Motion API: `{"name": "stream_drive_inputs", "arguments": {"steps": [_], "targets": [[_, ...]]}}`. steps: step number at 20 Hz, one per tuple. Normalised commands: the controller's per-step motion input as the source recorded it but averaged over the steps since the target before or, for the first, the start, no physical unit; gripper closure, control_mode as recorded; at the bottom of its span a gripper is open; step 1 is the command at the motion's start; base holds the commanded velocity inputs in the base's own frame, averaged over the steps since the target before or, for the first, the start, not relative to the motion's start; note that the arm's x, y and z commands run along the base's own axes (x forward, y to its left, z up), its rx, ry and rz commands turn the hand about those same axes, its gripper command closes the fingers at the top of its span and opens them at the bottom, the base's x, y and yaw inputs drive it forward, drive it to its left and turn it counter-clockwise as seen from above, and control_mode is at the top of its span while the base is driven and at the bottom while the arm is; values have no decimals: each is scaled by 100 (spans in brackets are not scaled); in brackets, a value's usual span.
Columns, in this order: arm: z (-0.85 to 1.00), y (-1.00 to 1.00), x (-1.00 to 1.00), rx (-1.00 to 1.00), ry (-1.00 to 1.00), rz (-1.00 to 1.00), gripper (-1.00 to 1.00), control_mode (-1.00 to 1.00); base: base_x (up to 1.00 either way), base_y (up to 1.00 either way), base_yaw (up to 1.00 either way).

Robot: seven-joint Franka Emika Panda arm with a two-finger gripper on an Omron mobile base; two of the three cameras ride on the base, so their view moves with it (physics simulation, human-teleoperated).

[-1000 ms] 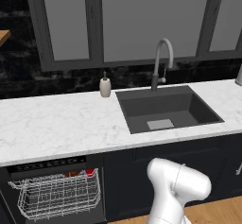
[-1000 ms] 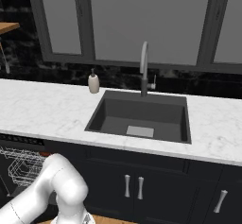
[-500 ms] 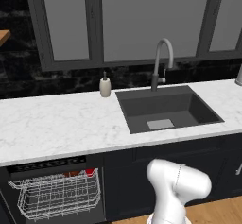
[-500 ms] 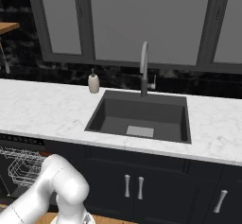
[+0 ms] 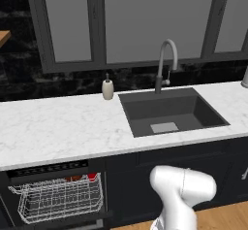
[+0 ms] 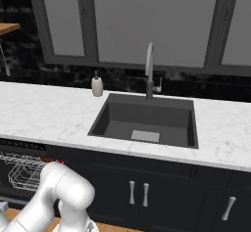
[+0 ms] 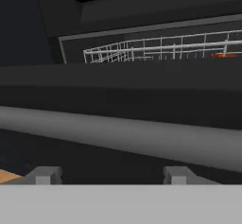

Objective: Pick up the cup and bowl from the counter, place them in the dishwasher, and close the dishwasher door.

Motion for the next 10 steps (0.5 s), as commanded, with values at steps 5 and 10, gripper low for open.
{"name": "stream_drive_inputs", "arguments": {"steps": [5, 10], "targets": [[-39, 0, 100, 1, -23, -53, -100, -100, 0, 0, 0], [-42, 0, 100, 0, -21, -57, -100, -100, 0, 0, 0]]}}
